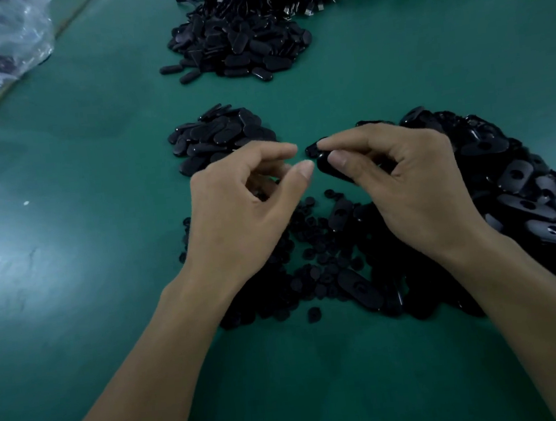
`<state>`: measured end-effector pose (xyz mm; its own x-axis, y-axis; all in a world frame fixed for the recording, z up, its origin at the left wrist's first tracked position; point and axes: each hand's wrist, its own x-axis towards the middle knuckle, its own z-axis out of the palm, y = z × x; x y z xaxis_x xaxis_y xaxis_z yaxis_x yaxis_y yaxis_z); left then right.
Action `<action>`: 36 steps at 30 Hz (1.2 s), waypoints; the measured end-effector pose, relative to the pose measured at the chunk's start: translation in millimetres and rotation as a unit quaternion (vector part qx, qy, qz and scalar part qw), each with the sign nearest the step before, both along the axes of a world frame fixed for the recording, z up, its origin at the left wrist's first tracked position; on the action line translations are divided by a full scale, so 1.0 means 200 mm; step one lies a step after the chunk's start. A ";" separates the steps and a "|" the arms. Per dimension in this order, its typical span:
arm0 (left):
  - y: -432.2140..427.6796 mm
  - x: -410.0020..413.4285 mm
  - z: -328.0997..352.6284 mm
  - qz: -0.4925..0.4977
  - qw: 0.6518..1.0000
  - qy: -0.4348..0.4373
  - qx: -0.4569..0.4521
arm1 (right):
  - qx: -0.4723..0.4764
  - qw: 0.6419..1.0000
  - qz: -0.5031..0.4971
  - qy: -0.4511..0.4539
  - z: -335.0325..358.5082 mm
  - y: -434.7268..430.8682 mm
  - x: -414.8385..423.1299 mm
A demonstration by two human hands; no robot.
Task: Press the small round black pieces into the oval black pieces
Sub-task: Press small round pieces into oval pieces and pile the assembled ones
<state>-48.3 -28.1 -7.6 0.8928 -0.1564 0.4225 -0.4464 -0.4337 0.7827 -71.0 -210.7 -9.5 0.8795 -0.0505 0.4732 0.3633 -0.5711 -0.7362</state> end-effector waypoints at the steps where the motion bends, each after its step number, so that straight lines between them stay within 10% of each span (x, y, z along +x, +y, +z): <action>1: 0.00 0.00 0.00 -0.021 1.000 0.012 -0.008 | 0.012 1.000 0.021 0.002 0.00 0.00 0.00; 10: 0.00 0.02 0.00 -0.050 0.997 0.037 -0.049 | 0.017 0.999 0.024 0.020 -0.01 0.02 -0.01; 23: 0.01 0.06 0.01 0.015 0.987 0.089 -0.130 | -0.321 0.933 0.044 0.158 0.03 0.05 -0.05; 36: 0.01 0.05 0.01 0.031 0.995 0.058 -0.080 | -0.259 0.956 0.048 0.127 0.01 0.07 -0.06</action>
